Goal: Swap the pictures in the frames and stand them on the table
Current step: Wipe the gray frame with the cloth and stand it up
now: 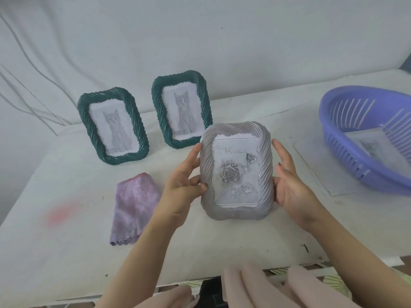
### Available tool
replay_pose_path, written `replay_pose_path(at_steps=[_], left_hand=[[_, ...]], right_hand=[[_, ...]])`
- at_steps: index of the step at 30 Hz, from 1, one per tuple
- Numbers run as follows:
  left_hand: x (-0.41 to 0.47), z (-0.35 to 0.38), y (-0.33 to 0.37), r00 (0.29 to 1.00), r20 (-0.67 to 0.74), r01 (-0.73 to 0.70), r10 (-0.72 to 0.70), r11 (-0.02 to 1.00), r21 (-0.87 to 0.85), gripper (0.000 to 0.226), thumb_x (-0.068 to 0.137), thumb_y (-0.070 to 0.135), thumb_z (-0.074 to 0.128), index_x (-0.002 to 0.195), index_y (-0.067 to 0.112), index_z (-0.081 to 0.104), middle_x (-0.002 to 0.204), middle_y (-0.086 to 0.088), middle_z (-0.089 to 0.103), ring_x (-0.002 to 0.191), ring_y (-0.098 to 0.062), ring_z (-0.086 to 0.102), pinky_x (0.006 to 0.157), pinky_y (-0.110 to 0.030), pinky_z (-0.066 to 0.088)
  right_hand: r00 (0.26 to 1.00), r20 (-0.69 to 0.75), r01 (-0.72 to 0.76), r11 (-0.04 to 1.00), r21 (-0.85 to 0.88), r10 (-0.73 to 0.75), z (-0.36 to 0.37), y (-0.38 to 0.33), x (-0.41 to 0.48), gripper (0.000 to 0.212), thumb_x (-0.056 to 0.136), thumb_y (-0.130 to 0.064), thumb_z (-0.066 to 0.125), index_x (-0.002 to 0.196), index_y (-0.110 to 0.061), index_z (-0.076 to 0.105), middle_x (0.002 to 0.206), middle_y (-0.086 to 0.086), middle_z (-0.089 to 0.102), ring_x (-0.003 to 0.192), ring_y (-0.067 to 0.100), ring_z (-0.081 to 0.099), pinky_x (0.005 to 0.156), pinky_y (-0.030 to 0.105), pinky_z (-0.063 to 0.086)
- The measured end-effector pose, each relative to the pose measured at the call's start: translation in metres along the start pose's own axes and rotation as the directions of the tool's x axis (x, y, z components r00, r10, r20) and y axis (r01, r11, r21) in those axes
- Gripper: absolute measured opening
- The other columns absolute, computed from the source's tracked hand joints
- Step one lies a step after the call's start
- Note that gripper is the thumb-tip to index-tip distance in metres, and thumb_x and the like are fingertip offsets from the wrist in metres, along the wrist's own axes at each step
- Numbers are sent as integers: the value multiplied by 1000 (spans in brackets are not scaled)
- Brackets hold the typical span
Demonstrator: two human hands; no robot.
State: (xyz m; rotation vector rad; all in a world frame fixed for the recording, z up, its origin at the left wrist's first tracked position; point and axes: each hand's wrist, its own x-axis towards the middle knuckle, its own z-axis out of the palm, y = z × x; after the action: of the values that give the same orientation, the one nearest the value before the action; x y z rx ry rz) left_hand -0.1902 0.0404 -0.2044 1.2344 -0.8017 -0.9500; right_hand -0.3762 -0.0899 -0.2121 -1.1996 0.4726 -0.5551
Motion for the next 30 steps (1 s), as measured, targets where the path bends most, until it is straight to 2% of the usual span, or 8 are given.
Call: replay_pose_path(at_steps=[3,7,14,20,22,25,27,30], left_hand=[[5,3,2,1000,23,8,-8,1000,13,78,66,-10,48,128,37,46,111,16,61,82,-10,61,73,-20,49],[13,8,5,999,53,-12,11,1000,20,78,68,-10,50,132,35,42,114,17,60,83,-8,61,73,-19,49],[38,19,18,993,91,-88,74,982,166,88,68,-11,48,143,29,26,121,7,51,88,-7,59,76,-20,48],[74,28,28,991,90,-117,95,952,282,90,80,-28,38,145,29,15,115,11,49,89,-2,59,76,-18,47],[88,32,31,993,68,-115,99,944,308,90,80,-28,37,146,28,13,109,15,49,84,0,58,74,-16,46],[110,38,33,994,8,-102,105,938,330,90,80,-26,36,147,28,12,113,9,50,80,1,57,69,-14,45],[124,41,32,992,-42,-94,115,935,341,91,79,-25,36,146,32,15,132,-3,45,85,-1,57,69,-13,44],[139,47,26,986,-97,-86,133,920,383,92,77,-24,34,144,37,17,141,2,40,101,-11,56,80,-19,45]], right_hand=[[1000,0,27,1000,-7,-27,-4,-11,3,43,87,-47,39,126,-59,27,129,-7,57,94,7,65,71,21,52],[992,70,103,995,-10,-102,-13,-25,11,56,74,-63,56,124,-65,31,133,-7,55,100,11,64,76,23,53],[983,64,176,984,-30,-174,-26,-57,34,37,95,-39,27,129,-51,36,140,-10,47,102,7,61,85,23,51],[987,94,140,988,-63,-134,-42,-86,68,38,99,-39,17,135,-47,29,130,-15,56,102,20,60,94,40,43],[989,112,105,993,-48,-99,-49,-97,82,41,98,-41,18,137,-45,28,123,-13,61,92,15,65,83,32,48],[994,103,40,999,1,-40,-60,-109,102,43,96,-42,20,137,-41,32,87,-9,70,64,11,61,62,23,47],[997,79,17,1000,4,-17,-67,-112,116,41,95,-45,23,133,-43,39,82,-5,69,64,14,59,64,26,44],[999,35,-2,1000,-10,2,-74,-109,134,36,95,-46,29,124,-41,49,88,2,69,69,18,62,67,30,45]])
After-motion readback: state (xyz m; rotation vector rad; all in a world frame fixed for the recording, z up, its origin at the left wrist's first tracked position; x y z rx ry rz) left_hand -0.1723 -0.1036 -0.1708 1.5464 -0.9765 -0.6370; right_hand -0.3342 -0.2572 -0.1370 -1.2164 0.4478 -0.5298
